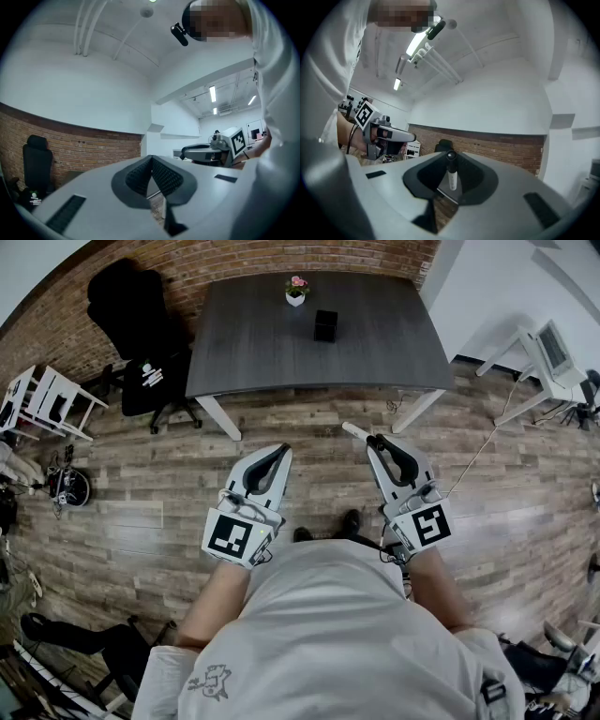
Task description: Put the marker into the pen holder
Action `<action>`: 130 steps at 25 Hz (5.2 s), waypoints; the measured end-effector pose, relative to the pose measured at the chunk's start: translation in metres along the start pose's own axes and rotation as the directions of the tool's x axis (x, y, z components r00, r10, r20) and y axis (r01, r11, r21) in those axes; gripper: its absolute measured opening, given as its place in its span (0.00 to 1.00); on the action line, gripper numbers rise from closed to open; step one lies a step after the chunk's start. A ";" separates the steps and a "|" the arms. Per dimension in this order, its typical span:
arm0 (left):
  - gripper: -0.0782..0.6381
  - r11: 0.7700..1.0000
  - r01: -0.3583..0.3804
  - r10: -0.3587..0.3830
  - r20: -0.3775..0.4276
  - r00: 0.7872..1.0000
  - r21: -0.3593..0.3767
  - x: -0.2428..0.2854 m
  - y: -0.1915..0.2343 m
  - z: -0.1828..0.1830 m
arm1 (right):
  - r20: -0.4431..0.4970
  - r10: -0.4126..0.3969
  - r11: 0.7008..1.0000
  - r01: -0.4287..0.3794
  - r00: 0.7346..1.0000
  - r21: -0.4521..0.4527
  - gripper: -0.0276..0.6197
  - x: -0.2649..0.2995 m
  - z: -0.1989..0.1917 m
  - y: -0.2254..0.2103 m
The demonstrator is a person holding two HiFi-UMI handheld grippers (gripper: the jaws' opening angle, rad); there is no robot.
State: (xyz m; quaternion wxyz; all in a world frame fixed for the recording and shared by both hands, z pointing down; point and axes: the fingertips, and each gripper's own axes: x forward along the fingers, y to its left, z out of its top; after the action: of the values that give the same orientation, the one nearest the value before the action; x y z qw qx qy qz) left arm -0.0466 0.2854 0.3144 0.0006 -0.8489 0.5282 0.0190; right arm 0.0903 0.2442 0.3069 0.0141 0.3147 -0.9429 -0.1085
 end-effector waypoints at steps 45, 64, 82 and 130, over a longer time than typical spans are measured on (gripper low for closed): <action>0.12 0.997 -0.070 0.065 -0.098 0.993 -0.045 0.296 0.083 -0.046 | -0.021 0.088 0.990 -0.085 0.996 0.111 0.16 0.146 -0.104 -0.264; 0.12 0.995 -0.054 0.041 -0.153 0.987 -0.083 0.399 0.123 -0.085 | -0.089 0.090 0.988 -0.078 0.992 0.135 0.16 0.200 -0.152 -0.337; 0.12 0.985 0.041 -0.082 -0.248 0.965 -0.166 0.443 0.262 -0.137 | -0.231 0.130 0.982 -0.093 0.964 0.165 0.16 0.375 -0.217 -0.318; 0.12 0.970 0.133 -0.191 -0.293 0.937 -0.206 0.478 0.334 -0.180 | -0.457 0.115 0.976 -0.015 0.882 0.217 0.30 0.460 -0.344 -0.303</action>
State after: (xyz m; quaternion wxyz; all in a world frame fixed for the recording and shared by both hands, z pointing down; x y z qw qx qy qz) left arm -0.1293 -0.2951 0.4851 -0.1586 -0.8785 0.4457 -0.0664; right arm -0.0666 -0.3334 0.5589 0.2110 0.2995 -0.9278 0.0698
